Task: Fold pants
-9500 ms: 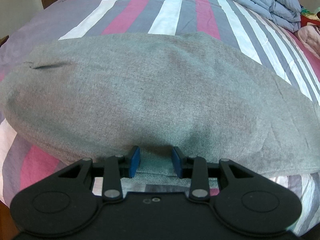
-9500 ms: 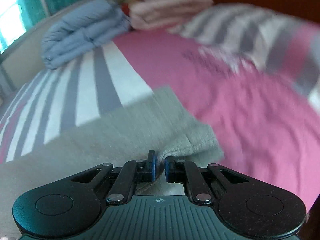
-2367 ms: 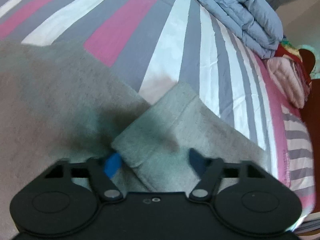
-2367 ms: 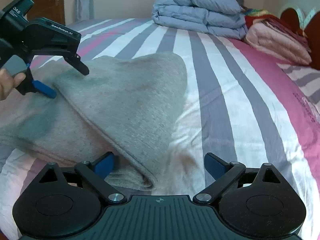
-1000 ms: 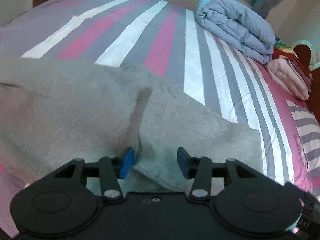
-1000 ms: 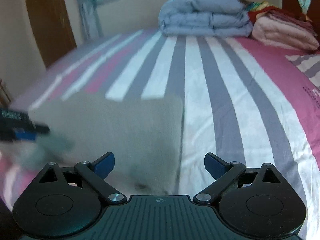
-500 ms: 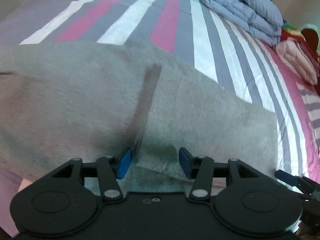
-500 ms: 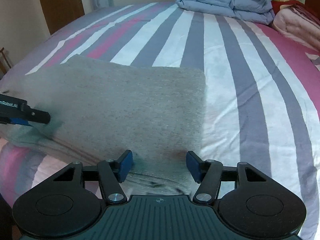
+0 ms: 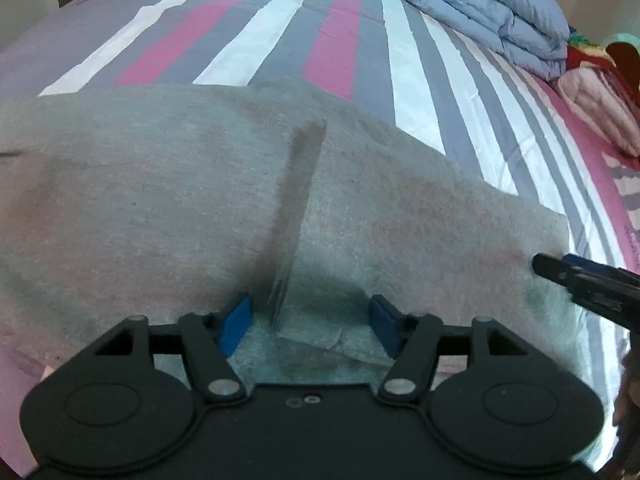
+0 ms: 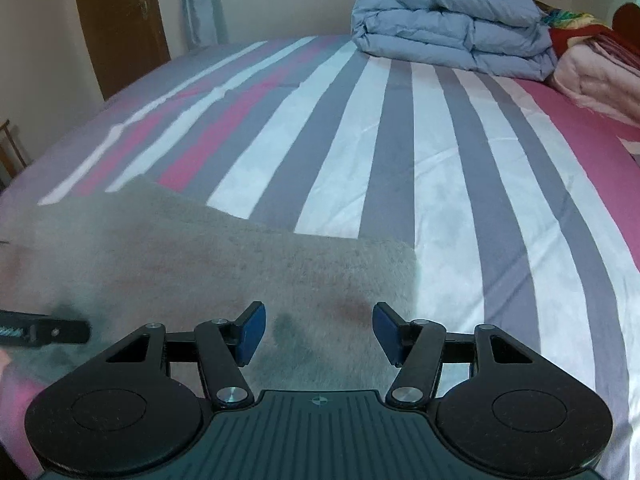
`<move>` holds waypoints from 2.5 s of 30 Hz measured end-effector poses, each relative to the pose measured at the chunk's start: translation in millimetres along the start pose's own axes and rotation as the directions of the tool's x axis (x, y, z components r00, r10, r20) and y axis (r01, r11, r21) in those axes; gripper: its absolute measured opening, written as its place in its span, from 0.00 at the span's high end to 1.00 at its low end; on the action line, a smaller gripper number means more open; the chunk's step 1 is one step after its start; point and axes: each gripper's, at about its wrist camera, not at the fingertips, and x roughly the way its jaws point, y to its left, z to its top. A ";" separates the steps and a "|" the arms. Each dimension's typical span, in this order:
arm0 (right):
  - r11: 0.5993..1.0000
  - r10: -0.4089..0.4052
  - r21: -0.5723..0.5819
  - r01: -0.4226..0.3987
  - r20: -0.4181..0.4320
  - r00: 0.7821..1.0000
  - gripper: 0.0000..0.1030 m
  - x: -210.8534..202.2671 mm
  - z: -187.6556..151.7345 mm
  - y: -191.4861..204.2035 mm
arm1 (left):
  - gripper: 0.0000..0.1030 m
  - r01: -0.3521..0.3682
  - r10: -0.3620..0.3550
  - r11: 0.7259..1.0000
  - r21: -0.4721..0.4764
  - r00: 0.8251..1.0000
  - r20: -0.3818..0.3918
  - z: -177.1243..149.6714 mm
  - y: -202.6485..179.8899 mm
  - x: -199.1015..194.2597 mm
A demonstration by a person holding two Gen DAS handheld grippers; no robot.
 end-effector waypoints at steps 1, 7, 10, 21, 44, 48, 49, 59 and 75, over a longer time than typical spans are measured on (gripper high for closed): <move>1.000 -0.025 -0.013 0.024 -0.022 0.999 0.42 10.5 -1.6 -2.1 | 0.46 0.005 -0.005 1.000 0.009 1.000 0.000 -1.0 -1.7 -0.7; 0.997 -0.081 0.011 0.082 -0.041 0.996 0.42 15.0 -3.8 -14.5 | 0.47 0.046 -0.046 0.998 -0.048 0.999 0.002 -3.2 16.4 -17.9; 0.995 -0.045 0.096 0.043 0.022 0.999 0.42 -5.9 -1.9 -17.9 | 0.47 0.032 -0.030 0.996 -0.089 0.999 0.023 -4.1 34.5 -29.0; 0.992 -0.015 -0.128 0.010 -0.042 0.999 0.25 4.0 -44.4 47.5 | 0.46 -0.015 0.030 0.978 -0.206 0.997 0.069 -10.2 97.0 -58.7; 0.990 0.117 -0.072 -0.118 -0.027 0.993 0.25 -18.1 -33.4 101.4 | 0.38 -0.213 0.244 0.908 -0.360 0.969 0.040 -17.9 181.8 -76.3; 0.989 0.110 -0.097 -0.112 -0.027 0.994 0.24 -11.0 -29.5 114.4 | 0.32 -0.171 0.205 0.896 -0.410 0.978 0.040 -20.6 196.7 -68.9; 0.990 0.103 -0.099 -0.105 -0.023 0.994 0.24 -8.6 -27.4 118.0 | 0.31 -0.142 0.177 0.885 -0.444 0.983 0.039 -21.7 203.9 -67.0; 0.988 0.091 -0.119 -0.098 -0.063 0.994 0.23 22.9 -27.6 137.2 | 0.32 0.238 -0.130 0.608 -0.757 0.971 0.202 -32.1 288.5 -44.5; 0.988 0.103 -0.108 -0.109 -0.060 0.993 0.13 33.4 -30.1 130.7 | 0.88 0.418 -0.173 0.455 -0.786 0.908 0.382 -24.0 304.3 -2.2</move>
